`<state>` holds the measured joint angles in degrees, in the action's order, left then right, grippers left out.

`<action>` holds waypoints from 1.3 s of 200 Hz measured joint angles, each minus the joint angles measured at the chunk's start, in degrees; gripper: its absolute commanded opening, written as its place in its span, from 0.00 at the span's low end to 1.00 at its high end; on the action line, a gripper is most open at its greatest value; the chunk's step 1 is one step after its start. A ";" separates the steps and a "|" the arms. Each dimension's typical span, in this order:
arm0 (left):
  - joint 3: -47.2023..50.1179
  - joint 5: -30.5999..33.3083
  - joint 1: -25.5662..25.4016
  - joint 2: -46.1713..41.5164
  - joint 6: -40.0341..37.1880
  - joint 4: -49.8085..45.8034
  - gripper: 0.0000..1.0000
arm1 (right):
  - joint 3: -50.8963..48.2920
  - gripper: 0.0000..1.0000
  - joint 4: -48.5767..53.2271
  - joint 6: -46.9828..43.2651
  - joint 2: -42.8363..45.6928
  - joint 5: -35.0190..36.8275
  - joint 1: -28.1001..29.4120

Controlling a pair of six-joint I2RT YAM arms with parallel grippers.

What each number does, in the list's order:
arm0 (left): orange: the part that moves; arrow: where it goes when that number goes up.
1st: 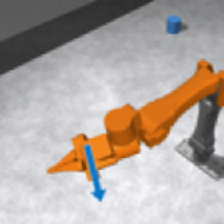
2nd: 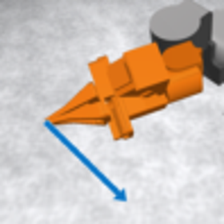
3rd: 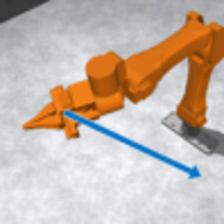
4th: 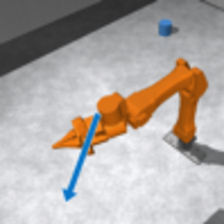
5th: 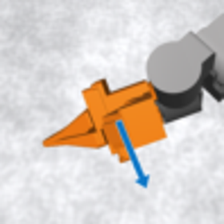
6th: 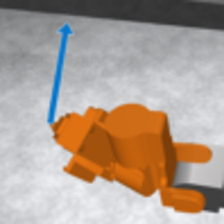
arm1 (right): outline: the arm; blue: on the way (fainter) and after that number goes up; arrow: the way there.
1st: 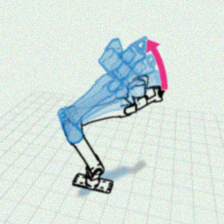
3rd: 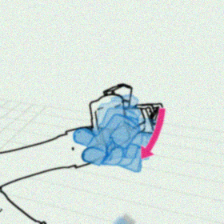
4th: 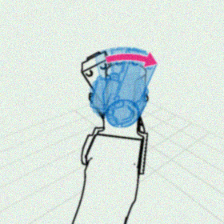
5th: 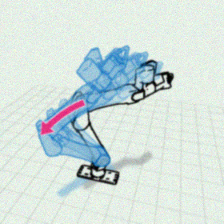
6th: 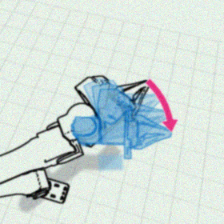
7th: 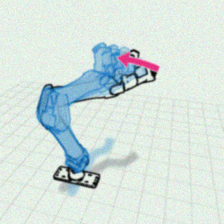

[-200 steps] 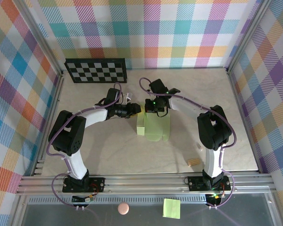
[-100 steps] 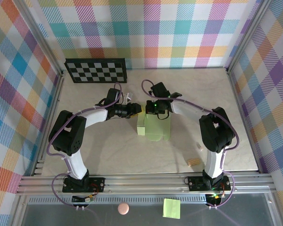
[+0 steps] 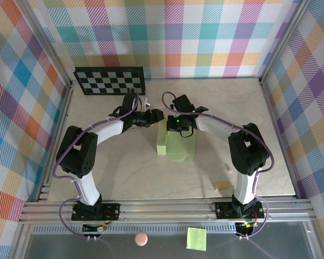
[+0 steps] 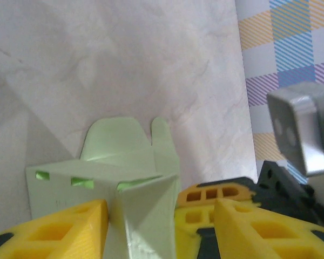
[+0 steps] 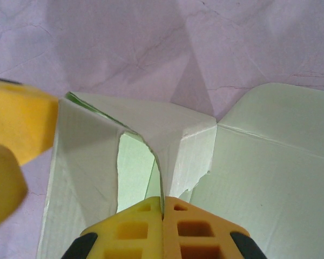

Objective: Fold the paper box

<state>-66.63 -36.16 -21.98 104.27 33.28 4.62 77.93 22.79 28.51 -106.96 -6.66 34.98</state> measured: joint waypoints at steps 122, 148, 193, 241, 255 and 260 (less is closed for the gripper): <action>-4.87 0.94 0.04 5.88 -1.60 -3.89 0.41 | 0.00 0.02 0.61 0.02 0.20 -0.66 0.15; -4.85 1.18 0.00 5.95 -1.60 -4.15 0.40 | 0.00 0.03 0.81 0.24 0.20 -2.12 0.17; -4.17 1.40 -0.24 5.95 -2.01 -4.35 0.39 | 0.24 0.14 2.08 0.85 0.20 -4.76 0.37; -3.26 1.51 -0.44 5.95 -2.69 -3.98 0.38 | -0.07 0.34 3.39 -0.26 1.46 -6.32 -0.11; -3.19 1.36 -0.44 5.95 -2.75 -3.78 0.37 | -0.85 0.42 3.37 -1.81 3.10 -7.56 -0.74; -3.19 1.31 -0.44 5.95 -2.82 -3.74 0.37 | -1.20 0.44 3.32 -2.80 3.76 -8.11 -0.94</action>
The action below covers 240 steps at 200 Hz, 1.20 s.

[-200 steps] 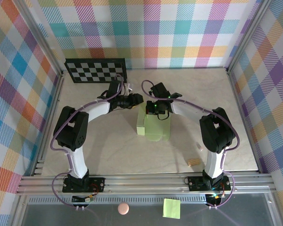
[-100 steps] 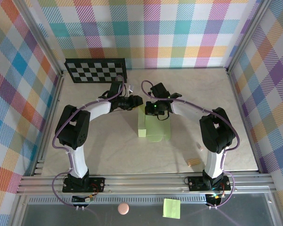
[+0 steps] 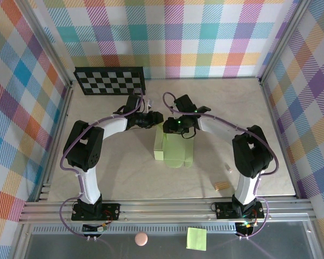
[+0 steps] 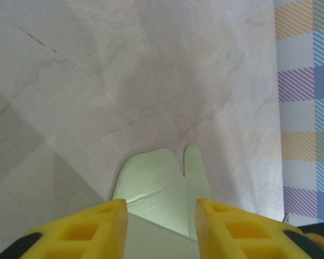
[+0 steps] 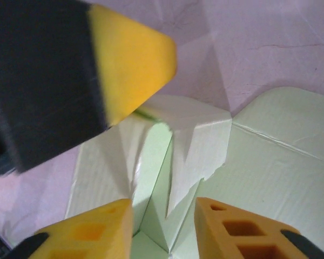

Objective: Fold the paper box

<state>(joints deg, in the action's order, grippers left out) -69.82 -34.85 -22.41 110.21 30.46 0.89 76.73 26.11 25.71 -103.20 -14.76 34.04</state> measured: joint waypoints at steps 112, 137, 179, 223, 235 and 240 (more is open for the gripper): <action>0.07 -1.79 -0.63 0.00 -1.07 -0.39 0.36 | -10.45 0.47 -9.22 -33.03 1.62 -18.51 -10.84; 0.02 -3.17 -1.36 0.11 -1.77 -0.92 0.36 | -13.49 0.45 -14.32 -36.98 -0.09 -21.75 -10.86; -0.28 -5.62 -2.67 0.42 -3.17 -2.45 0.36 | -19.30 0.39 -23.89 -37.29 -1.86 -24.68 -10.86; -0.42 -7.80 -3.82 0.50 -4.63 -4.00 0.36 | -25.94 0.39 -34.56 -36.09 -1.99 -26.51 -10.82; -0.46 -8.44 -3.96 0.72 -4.81 -3.96 0.36 | -26.88 0.39 -36.92 -35.56 -2.03 -26.86 -10.73; -0.48 -8.70 -4.00 0.79 -4.81 -3.93 0.36 | -27.06 0.39 -37.73 -35.34 -2.10 -26.93 -10.64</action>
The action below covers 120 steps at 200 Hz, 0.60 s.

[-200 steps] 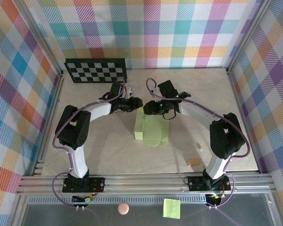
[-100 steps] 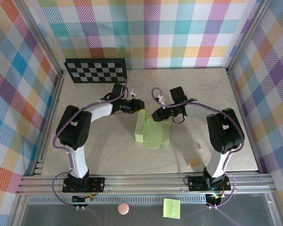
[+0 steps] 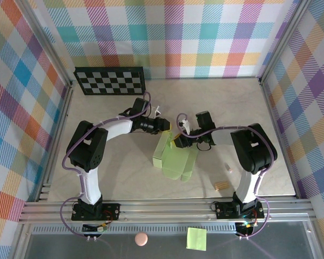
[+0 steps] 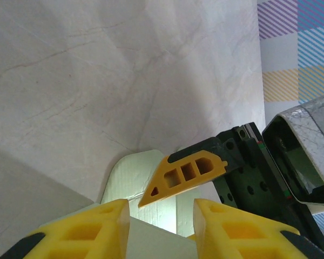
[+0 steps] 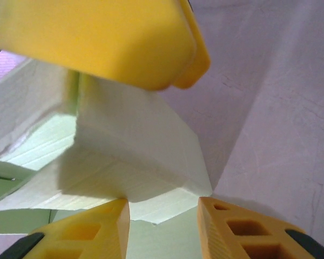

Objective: Fold the paper box

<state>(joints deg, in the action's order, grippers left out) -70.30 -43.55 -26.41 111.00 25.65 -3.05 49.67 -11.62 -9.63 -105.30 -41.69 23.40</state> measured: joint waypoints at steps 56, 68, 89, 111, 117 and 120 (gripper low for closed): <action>-0.04 -1.07 -0.98 0.26 -0.22 0.02 0.35 | -0.15 0.37 -6.80 1.38 -2.19 0.74 3.32; -0.04 -1.05 -1.18 0.37 -0.17 0.13 0.35 | -0.42 0.35 -8.28 1.88 -2.40 1.55 4.04; -0.04 -1.01 -1.20 0.39 -0.13 0.31 0.35 | -1.49 0.29 -11.63 3.43 -2.67 3.58 4.85; -0.04 -0.96 -1.20 0.39 0.07 0.33 0.35 | -2.64 0.23 -15.08 5.05 -2.67 6.14 5.77; -0.02 -0.90 -1.20 0.39 0.07 0.35 0.35 | -2.89 0.21 -15.91 5.35 -2.67 6.86 6.01; -0.04 -0.81 -1.20 0.39 0.07 0.35 0.35 | -2.97 0.20 -16.28 5.40 -2.67 7.26 6.14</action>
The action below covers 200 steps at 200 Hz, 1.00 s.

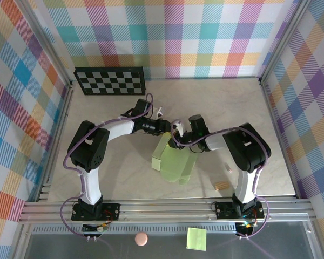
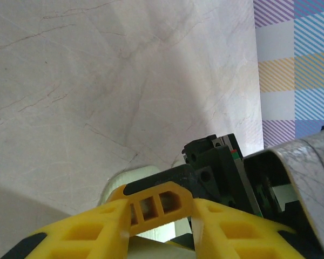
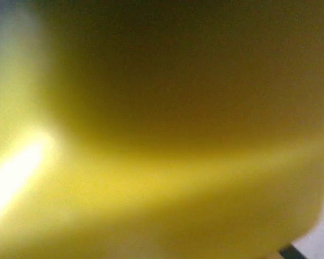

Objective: Fold the paper box

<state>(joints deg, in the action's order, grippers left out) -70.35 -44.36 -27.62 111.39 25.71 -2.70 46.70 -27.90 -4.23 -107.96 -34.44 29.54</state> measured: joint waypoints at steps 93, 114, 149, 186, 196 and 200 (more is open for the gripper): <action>1.38 4.37 0.15 -1.27 -0.04 1.73 0.35 | -4.17 0.00 -9.64 1.88 1.42 17.33 5.77; 2.36 6.03 0.15 -2.25 0.02 2.99 0.36 | -4.28 0.00 -9.90 1.60 1.86 23.21 7.67; 4.94 10.10 0.17 -5.01 0.74 2.89 0.56 | -4.35 0.00 -10.93 -0.09 2.05 28.92 9.16; 7.67 14.01 1.57 -10.05 1.57 0.63 0.70 | -4.55 0.00 -12.20 -1.40 2.08 29.09 8.85; 8.07 14.51 2.38 -12.17 1.44 -0.46 0.71 | -4.57 0.00 -11.91 -1.68 2.08 29.09 8.70; 8.15 14.45 2.67 -13.00 1.42 -0.57 0.71 | -4.57 0.00 -11.76 -1.88 2.05 29.09 8.63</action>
<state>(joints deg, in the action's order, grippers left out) -62.19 -29.91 -24.95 98.39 27.14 -3.27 42.13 -39.66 -6.11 -105.91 -5.34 38.17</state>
